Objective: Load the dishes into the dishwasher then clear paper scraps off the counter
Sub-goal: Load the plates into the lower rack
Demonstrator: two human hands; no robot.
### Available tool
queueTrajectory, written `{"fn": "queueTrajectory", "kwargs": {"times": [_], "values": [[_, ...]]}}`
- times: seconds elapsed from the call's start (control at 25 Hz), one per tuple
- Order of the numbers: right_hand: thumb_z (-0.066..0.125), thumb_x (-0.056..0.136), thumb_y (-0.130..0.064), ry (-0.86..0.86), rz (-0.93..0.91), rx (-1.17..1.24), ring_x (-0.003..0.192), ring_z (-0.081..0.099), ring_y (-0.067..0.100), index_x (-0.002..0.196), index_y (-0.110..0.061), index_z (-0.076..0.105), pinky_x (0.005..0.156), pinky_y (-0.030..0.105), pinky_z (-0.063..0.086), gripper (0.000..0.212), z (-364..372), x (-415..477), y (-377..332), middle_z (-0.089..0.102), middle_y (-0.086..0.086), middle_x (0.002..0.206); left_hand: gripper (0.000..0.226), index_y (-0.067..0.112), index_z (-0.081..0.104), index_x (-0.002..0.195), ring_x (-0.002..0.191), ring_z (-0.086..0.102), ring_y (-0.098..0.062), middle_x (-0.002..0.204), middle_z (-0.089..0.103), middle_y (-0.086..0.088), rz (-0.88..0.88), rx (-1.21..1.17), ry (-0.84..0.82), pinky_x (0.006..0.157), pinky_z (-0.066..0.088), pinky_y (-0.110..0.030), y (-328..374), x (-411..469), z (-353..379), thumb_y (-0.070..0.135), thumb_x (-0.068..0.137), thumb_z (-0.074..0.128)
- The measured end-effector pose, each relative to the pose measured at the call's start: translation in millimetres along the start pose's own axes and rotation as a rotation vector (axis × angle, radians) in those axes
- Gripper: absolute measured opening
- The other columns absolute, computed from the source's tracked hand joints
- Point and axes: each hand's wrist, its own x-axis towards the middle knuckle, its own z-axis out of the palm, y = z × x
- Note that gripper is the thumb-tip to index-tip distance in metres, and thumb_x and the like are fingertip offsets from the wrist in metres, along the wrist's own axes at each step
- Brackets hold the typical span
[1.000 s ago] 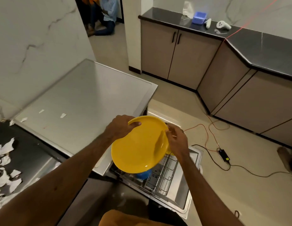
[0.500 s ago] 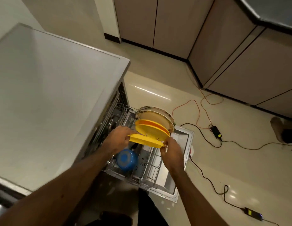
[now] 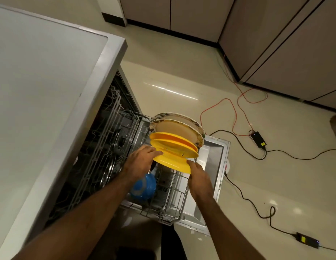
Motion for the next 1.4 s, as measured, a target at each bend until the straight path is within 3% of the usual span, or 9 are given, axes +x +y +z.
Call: {"fn": "queueTrajectory", "kwargs": {"times": [0.36, 0.52, 0.72, 0.92, 1.08, 1.24, 1.4], "values": [[0.051, 0.098, 0.004, -0.031, 0.030, 0.011, 0.111, 0.066, 0.028, 0.151, -0.030, 0.045, 0.088, 0.041, 0.056, 0.063, 21.2, 49.7, 15.9, 0.062, 0.008, 0.140, 0.068, 0.030, 0.056, 0.145, 0.129, 0.052, -0.016, 0.144, 0.058, 0.004, -0.019, -0.071, -0.053, 0.103, 0.050, -0.032, -21.8, 53.4, 35.3, -0.013, 0.093, 0.051], [0.053, 0.099, 0.003, -0.016, 0.072, 0.065, 0.100, 0.063, 0.019, 0.149, -0.031, 0.048, 0.079, 0.029, 0.050, 0.061, 20.2, 66.8, 27.0, 0.065, 0.005, 0.133, 0.071, 0.030, 0.051, 0.149, 0.134, 0.050, -0.017, 0.149, 0.054, 0.004, -0.037, -0.057, -0.047, 0.105, 0.047, -0.033, -21.7, 68.6, 39.3, -0.013, 0.093, 0.050], [0.055, 0.101, -0.003, -0.082, 0.081, 0.020, 0.085, 0.059, 0.014, 0.148, -0.030, 0.048, 0.070, 0.026, 0.044, 0.054, 7.0, 86.1, 37.0, 0.066, 0.003, 0.108, 0.055, 0.035, 0.049, 0.149, 0.128, 0.056, -0.020, 0.146, 0.057, 0.005, -0.037, 0.030, -0.021, 0.100, 0.052, -0.040, -13.7, 86.2, 29.4, 0.007, 0.102, 0.048], [0.056, 0.105, -0.010, -0.137, 0.092, 0.033, 0.082, 0.062, 0.014, 0.144, -0.026, 0.052, 0.071, 0.026, 0.051, 0.042, 7.4, 90.9, 39.5, 0.064, 0.001, 0.100, 0.043, 0.034, 0.057, 0.139, 0.104, 0.065, -0.018, 0.127, 0.066, 0.004, -0.048, 0.069, -0.063, 0.082, 0.054, -0.033, -22.0, 93.8, 30.2, 0.015, 0.101, 0.051], [0.053, 0.104, -0.005, -0.097, 0.113, 0.087, 0.081, 0.059, 0.012, 0.140, -0.022, 0.054, 0.066, 0.022, 0.044, 0.039, 12.0, 86.6, 37.4, 0.062, 0.000, 0.100, 0.034, 0.027, 0.061, 0.132, 0.100, 0.063, -0.013, 0.124, 0.065, 0.002, -0.082, -0.015, -0.130, 0.086, 0.059, -0.034, -29.8, 96.4, 36.9, 0.013, 0.102, 0.053], [0.053, 0.104, -0.005, -0.065, 0.105, 0.091, 0.078, 0.055, 0.009, 0.137, -0.021, 0.056, 0.063, 0.013, 0.037, 0.037, 12.4, 81.4, 37.4, 0.061, 0.000, 0.100, 0.036, 0.023, 0.061, 0.133, 0.100, 0.064, -0.014, 0.123, 0.065, 0.001, -0.036, 0.003, -0.088, 0.087, 0.060, -0.033, -31.3, 95.9, 37.2, 0.009, 0.100, 0.057], [0.052, 0.104, -0.003, -0.043, 0.091, 0.108, 0.083, 0.056, 0.015, 0.139, -0.020, 0.057, 0.071, 0.023, 0.042, 0.039, 8.8, 79.0, 37.8, 0.060, 0.001, 0.101, 0.041, 0.022, 0.060, 0.138, 0.104, 0.065, -0.016, 0.126, 0.067, 0.000, 0.034, 0.016, 0.004, 0.090, 0.058, -0.031, -33.5, 91.3, 36.5, 0.008, 0.099, 0.061]]}}
